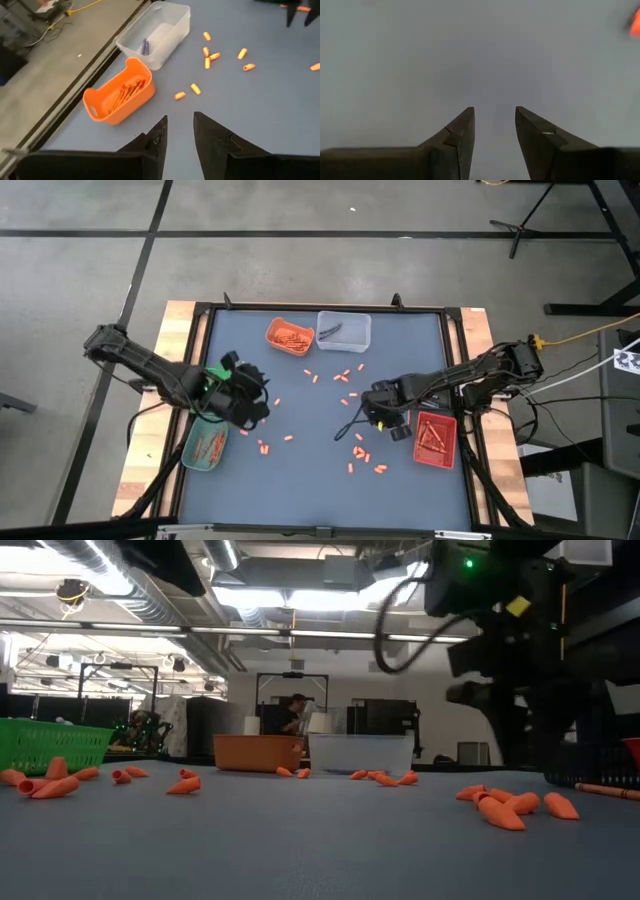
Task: Sort crayons
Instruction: Put the light orange crayon into the red bin
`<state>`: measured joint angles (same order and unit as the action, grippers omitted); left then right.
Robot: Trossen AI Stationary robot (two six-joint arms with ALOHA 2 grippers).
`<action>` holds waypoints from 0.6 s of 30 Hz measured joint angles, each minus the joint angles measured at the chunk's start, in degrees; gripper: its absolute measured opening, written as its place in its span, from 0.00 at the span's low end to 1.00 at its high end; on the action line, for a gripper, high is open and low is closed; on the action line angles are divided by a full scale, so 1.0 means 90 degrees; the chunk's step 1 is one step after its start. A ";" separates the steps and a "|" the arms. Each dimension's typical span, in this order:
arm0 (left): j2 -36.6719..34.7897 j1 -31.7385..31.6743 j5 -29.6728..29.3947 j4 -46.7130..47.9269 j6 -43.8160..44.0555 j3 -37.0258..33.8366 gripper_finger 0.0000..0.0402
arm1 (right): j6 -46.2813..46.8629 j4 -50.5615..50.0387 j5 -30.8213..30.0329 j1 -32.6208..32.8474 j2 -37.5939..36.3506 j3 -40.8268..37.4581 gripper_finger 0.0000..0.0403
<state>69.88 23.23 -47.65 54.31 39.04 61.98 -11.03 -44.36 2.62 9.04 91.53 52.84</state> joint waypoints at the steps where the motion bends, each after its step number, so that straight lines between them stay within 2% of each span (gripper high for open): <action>1: -0.0070 -0.0100 0.0098 -0.0107 -0.0245 0.0000 0.19 | 0.0000 -0.0151 0.0002 0.0000 0.0000 0.0000 0.35; 11: -0.0664 -0.0989 0.1713 -0.1595 -0.2925 0.0000 0.13 | -0.0701 -0.0763 0.0003 0.0000 0.0000 0.0000 0.35; 15: -0.0899 -0.1358 0.1773 -0.1732 -0.3335 -0.0045 0.10 | -0.0978 -0.0906 0.0173 0.0016 0.0000 0.0000 0.35; 18: -0.1267 -0.1662 0.2121 -0.2231 -0.3570 -0.0506 0.07 | -0.1261 -0.1214 0.0220 0.0175 0.0000 0.0000 0.35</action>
<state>58.47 8.27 -28.56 34.23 6.91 57.43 -22.38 -55.29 4.60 10.61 91.53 52.84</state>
